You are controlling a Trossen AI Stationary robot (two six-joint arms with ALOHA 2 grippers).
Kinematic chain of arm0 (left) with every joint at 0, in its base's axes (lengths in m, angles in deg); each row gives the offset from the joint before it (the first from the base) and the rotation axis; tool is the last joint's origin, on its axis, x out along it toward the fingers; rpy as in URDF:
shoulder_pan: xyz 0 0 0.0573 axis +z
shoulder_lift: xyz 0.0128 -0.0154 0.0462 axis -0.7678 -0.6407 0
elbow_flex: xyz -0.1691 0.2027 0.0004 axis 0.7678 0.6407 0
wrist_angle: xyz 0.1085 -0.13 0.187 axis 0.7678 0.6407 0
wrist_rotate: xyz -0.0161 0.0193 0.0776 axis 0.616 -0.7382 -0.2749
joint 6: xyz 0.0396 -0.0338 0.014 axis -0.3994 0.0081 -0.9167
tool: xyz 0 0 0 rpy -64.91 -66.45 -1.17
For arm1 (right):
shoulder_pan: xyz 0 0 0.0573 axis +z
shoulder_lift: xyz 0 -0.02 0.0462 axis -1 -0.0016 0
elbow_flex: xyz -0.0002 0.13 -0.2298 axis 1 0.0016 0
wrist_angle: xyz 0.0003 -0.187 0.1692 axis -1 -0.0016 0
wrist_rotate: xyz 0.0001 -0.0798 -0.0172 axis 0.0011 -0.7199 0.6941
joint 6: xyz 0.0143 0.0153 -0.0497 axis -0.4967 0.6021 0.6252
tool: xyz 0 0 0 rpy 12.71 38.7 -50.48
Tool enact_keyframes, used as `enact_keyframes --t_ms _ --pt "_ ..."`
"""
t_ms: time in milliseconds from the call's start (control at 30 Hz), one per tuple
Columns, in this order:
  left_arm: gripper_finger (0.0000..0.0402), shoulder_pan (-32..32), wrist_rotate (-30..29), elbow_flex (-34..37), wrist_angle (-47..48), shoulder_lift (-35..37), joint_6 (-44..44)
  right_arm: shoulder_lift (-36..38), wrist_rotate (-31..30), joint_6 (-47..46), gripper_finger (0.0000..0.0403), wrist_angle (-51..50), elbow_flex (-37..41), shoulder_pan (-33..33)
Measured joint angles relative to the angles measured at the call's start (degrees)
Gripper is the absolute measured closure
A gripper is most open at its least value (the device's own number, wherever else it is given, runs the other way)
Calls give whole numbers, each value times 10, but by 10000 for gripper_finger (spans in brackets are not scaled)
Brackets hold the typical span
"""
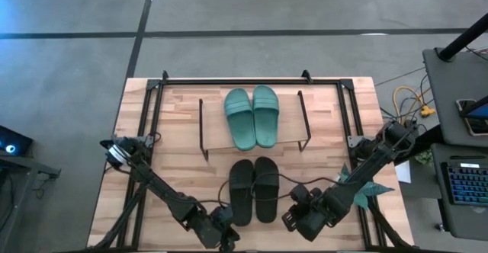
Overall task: Pick and place slides into the shelf
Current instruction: Move the left black slipper from the center of the table under the shelf, then move the right black slipper from the center of the table under the shelf
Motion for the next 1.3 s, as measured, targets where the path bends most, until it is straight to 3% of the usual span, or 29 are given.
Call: enact_keyframes --t_ms 367,700,1100,1300 --pt "380 32 -23 4 0 -28 -42 0 -14 0 335 0 0 1" --pt "380 125 -37 8 73 -23 -151 0 -32 -4 335 -2 1 -1" --pt "380 169 -42 18 163 -3 -116 0 -30 -6 335 0 4 0" --pt "380 137 -25 15 164 43 -105 -1 0 -6 335 69 3 13"
